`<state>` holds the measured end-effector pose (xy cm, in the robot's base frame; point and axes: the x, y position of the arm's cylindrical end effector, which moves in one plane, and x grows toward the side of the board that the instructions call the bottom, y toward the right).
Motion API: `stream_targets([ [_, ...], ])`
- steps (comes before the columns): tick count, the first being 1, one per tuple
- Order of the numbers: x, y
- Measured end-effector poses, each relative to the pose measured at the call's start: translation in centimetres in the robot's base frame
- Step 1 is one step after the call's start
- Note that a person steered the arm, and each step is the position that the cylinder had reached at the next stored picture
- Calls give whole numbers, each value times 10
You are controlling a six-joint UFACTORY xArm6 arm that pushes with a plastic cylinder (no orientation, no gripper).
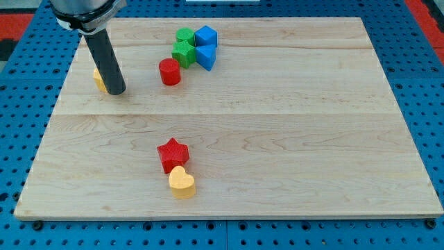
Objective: Move the hexagon to the top left of red circle
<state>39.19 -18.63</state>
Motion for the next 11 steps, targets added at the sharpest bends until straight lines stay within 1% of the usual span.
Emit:
stream_targets([
  [1,3,-11],
  [2,1,-57],
  [3,-24,-110],
  [5,-3,-27],
  [6,-21,-6],
  [7,-43,-13],
  [8,-54,-50],
  [9,-59,-12],
  [10,-61,-14],
  [11,-18,-18],
])
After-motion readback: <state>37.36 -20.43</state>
